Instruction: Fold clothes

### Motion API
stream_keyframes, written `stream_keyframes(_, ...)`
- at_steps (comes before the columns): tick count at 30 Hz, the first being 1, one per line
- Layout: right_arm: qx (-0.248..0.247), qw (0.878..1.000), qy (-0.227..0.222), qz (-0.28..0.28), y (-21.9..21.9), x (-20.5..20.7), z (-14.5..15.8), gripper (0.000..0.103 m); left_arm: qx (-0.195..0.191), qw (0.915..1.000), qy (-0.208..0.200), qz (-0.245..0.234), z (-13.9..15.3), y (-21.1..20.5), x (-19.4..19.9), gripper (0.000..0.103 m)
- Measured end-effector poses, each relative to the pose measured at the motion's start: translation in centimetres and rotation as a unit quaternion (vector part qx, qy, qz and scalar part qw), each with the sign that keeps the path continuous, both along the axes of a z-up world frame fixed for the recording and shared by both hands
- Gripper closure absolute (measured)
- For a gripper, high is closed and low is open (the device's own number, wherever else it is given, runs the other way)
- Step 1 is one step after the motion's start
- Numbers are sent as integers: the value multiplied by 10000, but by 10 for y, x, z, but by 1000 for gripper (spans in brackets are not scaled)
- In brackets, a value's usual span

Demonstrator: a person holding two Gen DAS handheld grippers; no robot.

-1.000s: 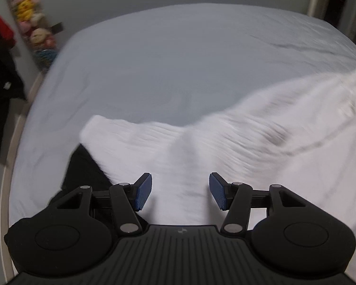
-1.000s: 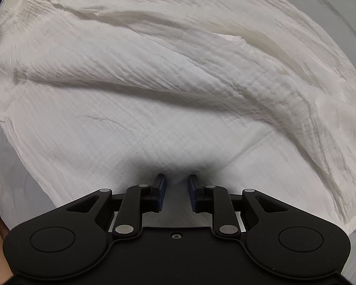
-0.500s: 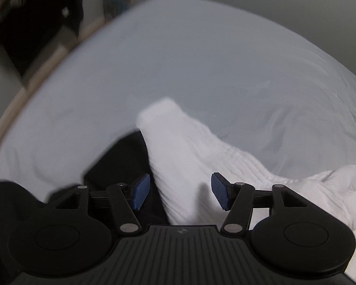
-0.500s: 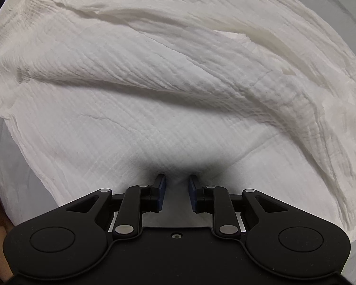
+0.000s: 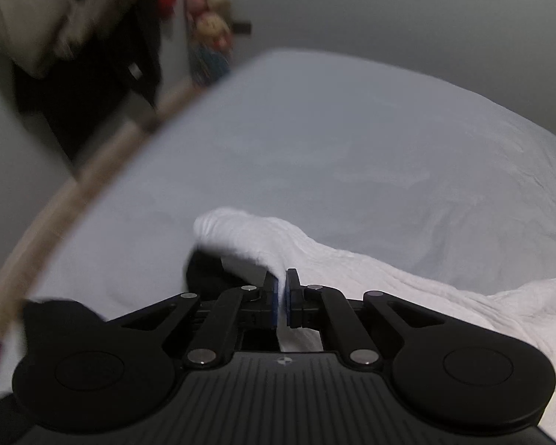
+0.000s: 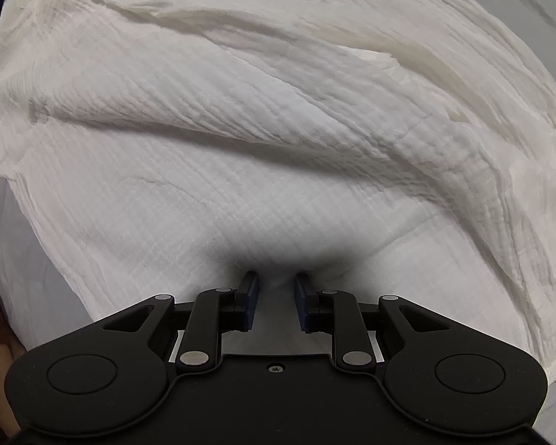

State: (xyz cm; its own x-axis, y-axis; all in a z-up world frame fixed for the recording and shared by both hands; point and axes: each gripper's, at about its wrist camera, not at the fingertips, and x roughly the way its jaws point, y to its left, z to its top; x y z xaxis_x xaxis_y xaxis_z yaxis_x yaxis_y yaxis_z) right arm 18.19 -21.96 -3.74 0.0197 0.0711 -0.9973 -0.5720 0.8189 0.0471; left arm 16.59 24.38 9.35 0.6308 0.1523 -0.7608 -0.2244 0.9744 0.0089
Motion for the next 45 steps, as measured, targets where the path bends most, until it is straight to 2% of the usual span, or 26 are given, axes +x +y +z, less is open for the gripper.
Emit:
stream_keyframes(3,-27,10000,18,-11,2,1,0,82,152,9992,347,118,28,8,-17,100)
stream_keyframes(8,-54,10000,-19,7,6,-1,7,82,610,9948,814,-13,41,4,-41,100)
stream_keyframes(10,-33,9999,-127,63,8,-5,14,82,670,9931,963,-34,32,2,-45,99)
stream_keyframes(12,1,9997,-227,81,9,-7,21,82,794,9892,1219,-150,7,-10,-41,97)
stream_keyframes(14,40,9993,-351,79,9,-10,29,80,893,9884,1208,-222,-10,-22,-29,92)
stream_keyframes(17,65,9981,-613,66,4,-15,46,79,978,9884,1110,-340,-20,-26,-20,78)
stream_keyframes(19,102,9969,-782,39,0,-14,57,77,924,9898,895,-605,-13,-32,-19,59)
stream_keyframes(21,106,9957,-918,-34,0,-19,69,77,927,9899,714,-803,-5,-39,-21,49)
stream_keyframes(22,106,9949,-998,-113,-11,-22,72,76,945,9893,600,-933,0,-44,-21,43)
stream_keyframes(24,101,9936,-1091,-275,-43,-15,65,76,954,9879,376,-1161,9,-57,-21,40)
stream_keyframes(26,139,9922,-1155,-446,-49,-9,52,76,883,9869,309,-1313,13,-71,-16,40)
stream_keyframes(29,276,9883,-1281,-777,-67,4,56,76,658,9853,293,-1548,9,-93,-4,40)
stream_keyframes(34,395,9814,-1553,-1056,-85,11,72,76,306,9799,432,-1924,-19,-131,25,40)
stream_keyframes(37,456,9790,-1647,-1114,-93,13,73,76,-10,9779,633,-1990,-44,-144,44,40)
stream_keyframes(38,464,9787,-1658,-1120,-94,14,73,76,-205,9756,847,-2013,-59,-149,53,40)
stream_keyframes(41,447,9794,-1657,-1062,-95,14,70,76,-206,9751,1251,-1821,-83,-147,66,41)
stream_keyframes(42,447,9797,-1656,-1038,-95,14,69,76,-301,9740,1420,-1740,-91,-145,68,47)
stream_keyframes(44,461,9803,-1645,-992,-94,15,66,76,-709,9718,1531,-1650,-98,-139,68,67)
stream_keyframes(45,475,9804,-1638,-986,-93,16,65,76,-887,9715,1517,-1593,-99,-136,66,86)
